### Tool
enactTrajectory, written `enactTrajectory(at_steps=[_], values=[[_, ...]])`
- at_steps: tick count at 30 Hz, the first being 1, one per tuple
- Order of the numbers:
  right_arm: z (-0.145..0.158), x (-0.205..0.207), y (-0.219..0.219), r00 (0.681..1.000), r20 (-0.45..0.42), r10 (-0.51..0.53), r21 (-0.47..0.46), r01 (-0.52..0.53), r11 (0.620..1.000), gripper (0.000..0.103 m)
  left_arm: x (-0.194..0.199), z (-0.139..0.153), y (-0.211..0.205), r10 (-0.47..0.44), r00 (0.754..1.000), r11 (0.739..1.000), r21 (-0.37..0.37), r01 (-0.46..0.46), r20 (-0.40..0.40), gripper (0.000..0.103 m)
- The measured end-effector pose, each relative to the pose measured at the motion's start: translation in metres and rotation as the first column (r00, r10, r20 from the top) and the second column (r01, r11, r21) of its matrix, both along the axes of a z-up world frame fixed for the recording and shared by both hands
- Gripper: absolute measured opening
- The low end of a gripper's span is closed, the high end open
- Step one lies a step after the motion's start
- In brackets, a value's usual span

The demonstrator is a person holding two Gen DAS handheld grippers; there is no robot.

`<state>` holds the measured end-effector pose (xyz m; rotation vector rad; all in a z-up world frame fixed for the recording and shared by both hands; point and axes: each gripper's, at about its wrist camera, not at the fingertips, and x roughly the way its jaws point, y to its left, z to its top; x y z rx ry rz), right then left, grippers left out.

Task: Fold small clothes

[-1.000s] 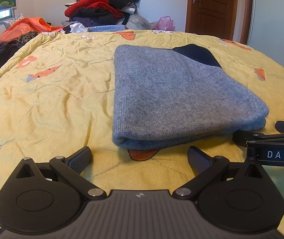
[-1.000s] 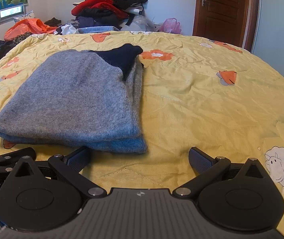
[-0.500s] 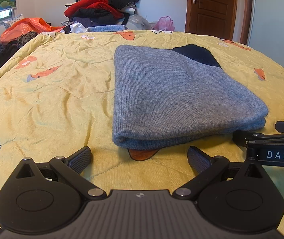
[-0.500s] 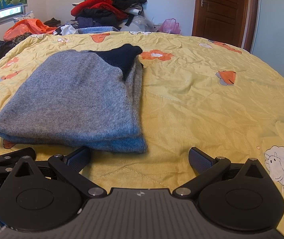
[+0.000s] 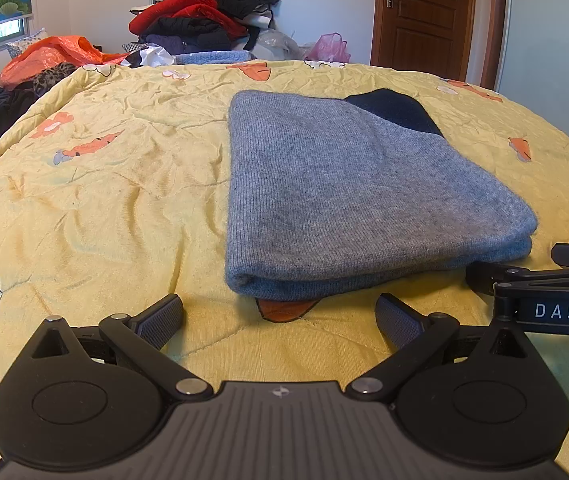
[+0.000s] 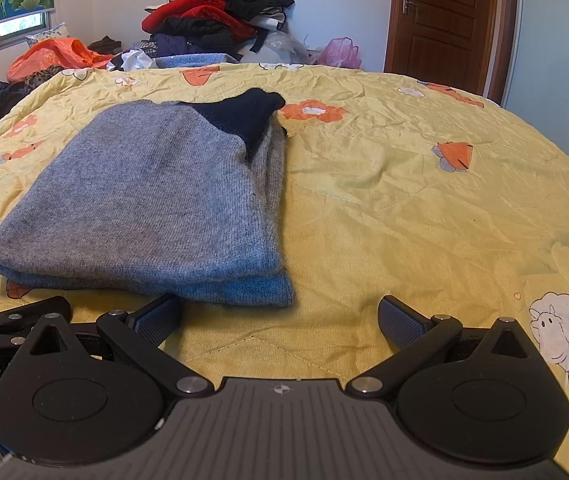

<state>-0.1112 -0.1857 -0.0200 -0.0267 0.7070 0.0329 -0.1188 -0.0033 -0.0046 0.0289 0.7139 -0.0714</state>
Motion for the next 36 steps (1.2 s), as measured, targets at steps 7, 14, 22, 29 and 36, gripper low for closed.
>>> enactTrajectory(at_steps=[7, 14, 22, 29, 36], values=[[0.000, 0.000, 0.000, 1.000, 0.000, 0.000, 0.000, 0.000, 1.000, 0.103, -0.001, 0.000, 0.000, -0.003, 1.000, 1.000, -0.003, 0.003, -0.001, 0.103], [0.000, 0.000, 0.000, 1.000, 0.000, 0.000, 0.000, 0.000, 1.000, 0.103, 0.000, 0.001, 0.000, -0.004, 1.000, 1.000, -0.002, 0.004, -0.003, 0.103], [0.005, -0.002, -0.001, 0.999, -0.042, 0.019, 0.009, -0.018, 1.000, 0.103, -0.002, 0.009, 0.003, 0.039, 0.997, 0.999, -0.018, -0.040, -0.060, 0.103], [0.020, -0.014, 0.003, 0.994, -0.102, 0.039, 0.027, -0.036, 0.999, 0.103, -0.019, 0.042, 0.012, 0.093, 0.995, 0.989, -0.116, -0.095, -0.025, 0.103], [0.044, -0.021, 0.003, 0.997, -0.063, 0.037, 0.050, -0.034, 0.998, 0.103, -0.024, 0.053, 0.003, 0.092, 0.994, 0.992, -0.084, -0.097, -0.067, 0.103]])
